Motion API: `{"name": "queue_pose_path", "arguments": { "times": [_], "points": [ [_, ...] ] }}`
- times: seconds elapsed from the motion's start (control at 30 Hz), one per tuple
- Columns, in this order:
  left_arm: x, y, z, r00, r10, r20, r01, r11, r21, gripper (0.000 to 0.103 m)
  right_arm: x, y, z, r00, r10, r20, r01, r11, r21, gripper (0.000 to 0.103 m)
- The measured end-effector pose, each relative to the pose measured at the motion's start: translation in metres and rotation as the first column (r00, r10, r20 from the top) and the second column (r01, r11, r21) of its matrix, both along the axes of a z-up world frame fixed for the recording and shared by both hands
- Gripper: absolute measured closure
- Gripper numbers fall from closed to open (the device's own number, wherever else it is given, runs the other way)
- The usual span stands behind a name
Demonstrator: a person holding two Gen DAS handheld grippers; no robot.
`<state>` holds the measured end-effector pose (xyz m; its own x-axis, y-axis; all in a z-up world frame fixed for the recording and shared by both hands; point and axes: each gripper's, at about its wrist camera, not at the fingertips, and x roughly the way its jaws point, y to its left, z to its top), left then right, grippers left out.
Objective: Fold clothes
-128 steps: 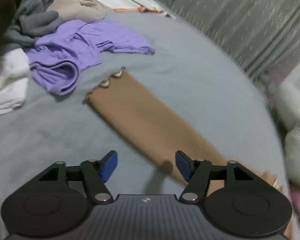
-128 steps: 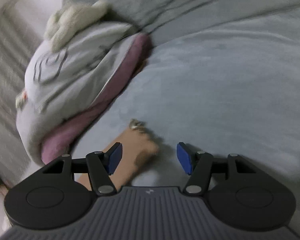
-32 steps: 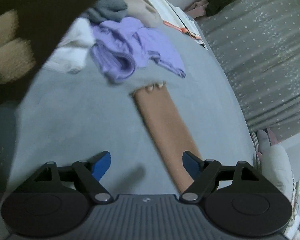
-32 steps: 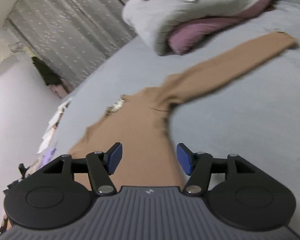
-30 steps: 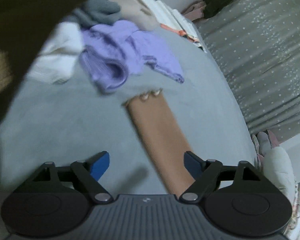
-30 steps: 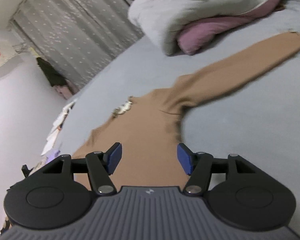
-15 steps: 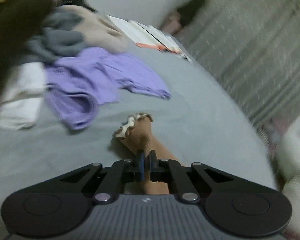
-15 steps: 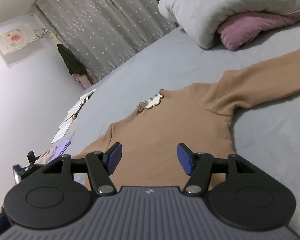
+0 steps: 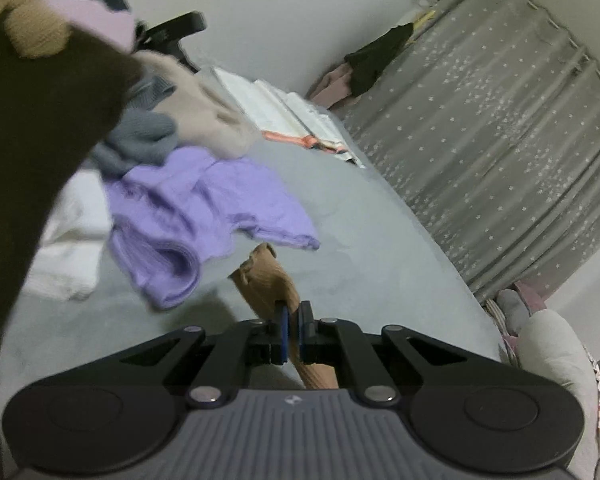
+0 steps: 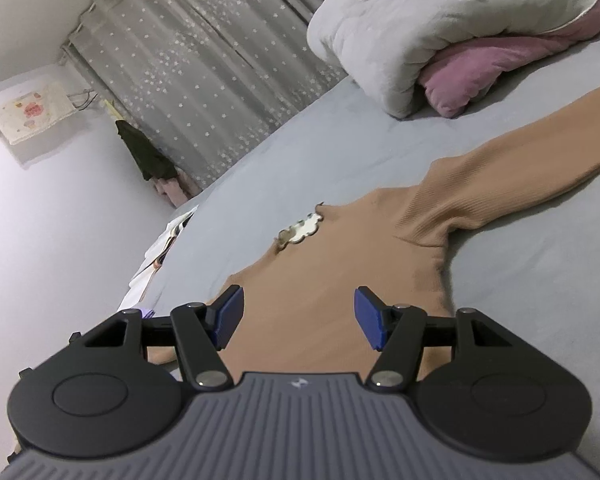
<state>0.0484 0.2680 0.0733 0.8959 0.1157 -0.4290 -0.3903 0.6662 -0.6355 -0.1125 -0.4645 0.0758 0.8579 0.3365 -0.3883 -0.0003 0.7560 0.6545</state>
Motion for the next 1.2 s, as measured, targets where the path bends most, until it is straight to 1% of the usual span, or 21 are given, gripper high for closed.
{"name": "queue_pose_path", "arguments": {
  "times": [0.13, 0.17, 0.27, 0.33, 0.37, 0.43, 0.47, 0.5, 0.57, 0.6, 0.63, 0.67, 0.73, 0.77, 0.8, 0.83, 0.9, 0.97, 1.07, 1.1, 1.2],
  "points": [
    [0.004, -0.007, 0.022, 0.994, -0.033, 0.100, 0.031, 0.999, 0.016, 0.100, 0.001, -0.009, -0.004, 0.999, -0.039, 0.004, 0.038, 0.998, 0.055, 0.040],
    [0.004, -0.011, 0.029, 0.990, -0.047, 0.132, 0.045, 0.999, 0.020, 0.100, 0.002, -0.011, -0.005, 0.999, -0.041, 0.004, 0.041, 0.997, 0.058, 0.040],
    [0.003, -0.024, 0.051, 0.972, -0.098, 0.214, 0.094, 0.995, 0.031, 0.100, -0.003, -0.028, -0.009, 0.993, -0.116, -0.009, 0.116, 0.984, 0.132, 0.040],
    [0.003, -0.042, 0.068, 0.952, -0.159, 0.261, 0.150, 0.987, 0.054, 0.100, -0.006, -0.036, -0.013, 0.988, -0.153, -0.020, 0.154, 0.971, 0.181, 0.040],
    [0.003, -0.056, 0.079, 0.937, -0.205, 0.283, 0.190, 0.979, 0.080, 0.100, -0.008, -0.041, -0.015, 0.985, -0.172, -0.027, 0.174, 0.963, 0.205, 0.040],
    [0.005, -0.090, 0.100, 0.902, -0.303, 0.308, 0.271, 0.952, 0.143, 0.100, -0.010, -0.047, -0.018, 0.980, -0.196, -0.037, 0.199, 0.950, 0.241, 0.040],
    [0.006, -0.114, 0.112, 0.876, -0.365, 0.316, 0.323, 0.929, 0.179, 0.100, -0.010, -0.049, -0.022, 0.978, -0.204, -0.044, 0.209, 0.941, 0.266, 0.040],
    [0.006, -0.142, 0.123, 0.841, -0.436, 0.321, 0.381, 0.898, 0.222, 0.099, -0.010, -0.050, -0.023, 0.977, -0.206, -0.046, 0.211, 0.937, 0.278, 0.040],
    [0.004, -0.202, 0.136, 0.775, -0.556, 0.299, 0.480, 0.827, 0.293, 0.099, -0.010, -0.050, -0.023, 0.977, -0.207, -0.044, 0.211, 0.934, 0.289, 0.040],
    [0.004, -0.232, 0.143, 0.739, -0.612, 0.283, 0.526, 0.785, 0.326, 0.099, -0.009, -0.049, -0.024, 0.977, -0.207, -0.044, 0.211, 0.932, 0.295, 0.040],
    [0.002, -0.250, 0.145, 0.716, -0.644, 0.270, 0.553, 0.759, 0.343, 0.098, -0.009, -0.049, -0.024, 0.978, -0.206, -0.043, 0.209, 0.932, 0.296, 0.040],
    [-0.001, -0.280, 0.145, 0.679, -0.693, 0.243, 0.596, 0.713, 0.370, 0.098, -0.008, -0.050, -0.023, 0.978, -0.204, -0.042, 0.207, 0.932, 0.296, 0.040],
    [-0.007, -0.330, 0.141, 0.621, -0.759, 0.196, 0.645, 0.637, 0.423, 0.097, -0.008, -0.050, -0.023, 0.978, -0.204, -0.041, 0.207, 0.933, 0.296, 0.040],
    [-0.010, -0.363, 0.134, 0.590, -0.792, 0.159, 0.670, 0.590, 0.451, 0.097, -0.008, -0.051, -0.024, 0.978, -0.206, -0.042, 0.209, 0.932, 0.297, 0.040],
    [-0.011, -0.391, 0.124, 0.567, -0.814, 0.127, 0.693, 0.554, 0.461, 0.097, -0.008, -0.053, -0.024, 0.977, -0.210, -0.042, 0.213, 0.931, 0.298, 0.040],
    [-0.011, -0.406, 0.118, 0.556, -0.824, 0.108, 0.707, 0.537, 0.460, 0.097, -0.007, -0.054, -0.025, 0.976, -0.214, -0.042, 0.217, 0.930, 0.298, 0.040],
    [-0.007, -0.446, 0.090, 0.532, -0.845, 0.055, 0.745, 0.499, 0.442, 0.097, -0.009, -0.055, -0.023, 0.974, -0.220, -0.042, 0.223, 0.927, 0.301, 0.040],
    [-0.006, -0.468, 0.072, 0.522, -0.853, 0.011, 0.762, 0.473, 0.442, 0.097, -0.009, -0.058, -0.024, 0.974, -0.222, -0.040, 0.223, 0.924, 0.310, 0.040],
    [-0.002, -0.504, 0.038, 0.507, -0.857, -0.094, 0.788, 0.416, 0.453, 0.097, -0.008, -0.061, -0.025, 0.975, -0.219, -0.039, 0.220, 0.923, 0.315, 0.040],
    [0.000, -0.509, 0.028, 0.501, -0.857, -0.120, 0.796, 0.401, 0.453, 0.097, -0.007, -0.062, -0.025, 0.975, -0.218, -0.038, 0.219, 0.923, 0.316, 0.040],
    [0.005, -0.509, 0.008, 0.494, -0.851, -0.177, 0.806, 0.372, 0.460, 0.093, -0.005, -0.063, -0.026, 0.974, -0.220, -0.043, 0.223, 0.921, 0.320, 0.040]
  ]
}}
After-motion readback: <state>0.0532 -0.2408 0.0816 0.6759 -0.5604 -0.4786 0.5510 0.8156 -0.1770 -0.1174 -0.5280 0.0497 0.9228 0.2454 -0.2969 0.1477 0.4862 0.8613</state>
